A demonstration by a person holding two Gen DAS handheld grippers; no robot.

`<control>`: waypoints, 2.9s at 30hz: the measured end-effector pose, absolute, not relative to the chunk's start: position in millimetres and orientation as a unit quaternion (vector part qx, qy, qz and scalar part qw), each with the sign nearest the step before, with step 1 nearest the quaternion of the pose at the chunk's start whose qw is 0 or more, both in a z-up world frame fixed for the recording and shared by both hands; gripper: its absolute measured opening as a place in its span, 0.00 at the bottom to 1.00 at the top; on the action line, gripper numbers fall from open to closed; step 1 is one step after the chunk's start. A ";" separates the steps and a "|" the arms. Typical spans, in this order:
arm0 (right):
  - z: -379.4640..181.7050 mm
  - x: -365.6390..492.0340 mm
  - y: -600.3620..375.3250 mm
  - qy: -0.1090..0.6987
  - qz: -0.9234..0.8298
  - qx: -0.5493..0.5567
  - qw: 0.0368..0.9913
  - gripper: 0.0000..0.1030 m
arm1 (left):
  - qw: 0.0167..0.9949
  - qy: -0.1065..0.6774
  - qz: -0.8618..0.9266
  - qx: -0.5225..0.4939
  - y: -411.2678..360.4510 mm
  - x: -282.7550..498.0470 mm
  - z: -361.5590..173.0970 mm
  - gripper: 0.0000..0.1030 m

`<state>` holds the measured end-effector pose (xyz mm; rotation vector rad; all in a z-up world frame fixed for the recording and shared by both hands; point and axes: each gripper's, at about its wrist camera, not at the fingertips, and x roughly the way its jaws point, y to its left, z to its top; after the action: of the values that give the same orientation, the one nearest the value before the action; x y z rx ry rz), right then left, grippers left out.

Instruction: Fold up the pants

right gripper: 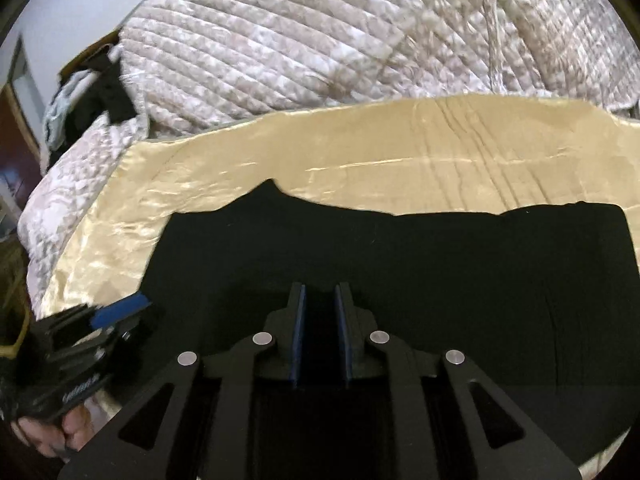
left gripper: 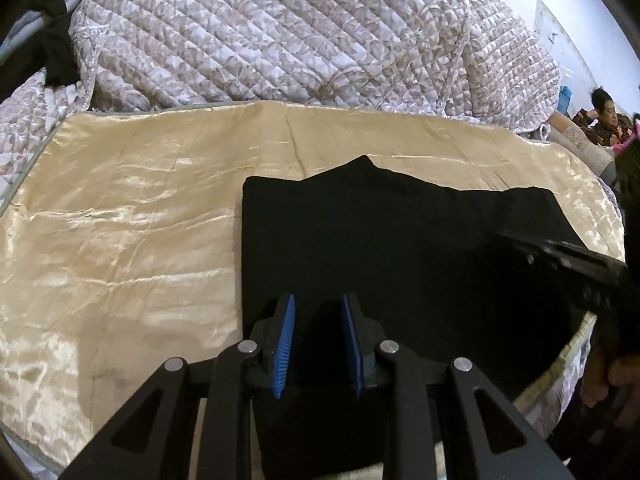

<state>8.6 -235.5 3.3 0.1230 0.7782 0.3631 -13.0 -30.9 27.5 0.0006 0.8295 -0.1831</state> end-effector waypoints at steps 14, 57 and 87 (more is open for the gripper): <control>-17.1 -64.0 -226.5 0.344 0.196 -0.010 0.918 0.19 | 0.915 0.390 -0.105 -0.010 -30.3 -63.5 20.7 0.26; 1.5 -89.2 -397.9 0.267 -0.094 0.240 0.929 0.52 | 0.917 0.394 -0.055 -0.038 0.7 -43.4 26.3 0.26; -20.8 -35.1 -423.5 0.306 -0.056 0.356 0.881 0.25 | 0.913 0.402 -0.057 -0.036 -3.8 -41.7 19.7 0.28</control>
<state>-35.1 -423.5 -20.8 0.7412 0.6364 -0.1162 -41.7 -3.8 19.7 -0.0736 0.8292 -0.1171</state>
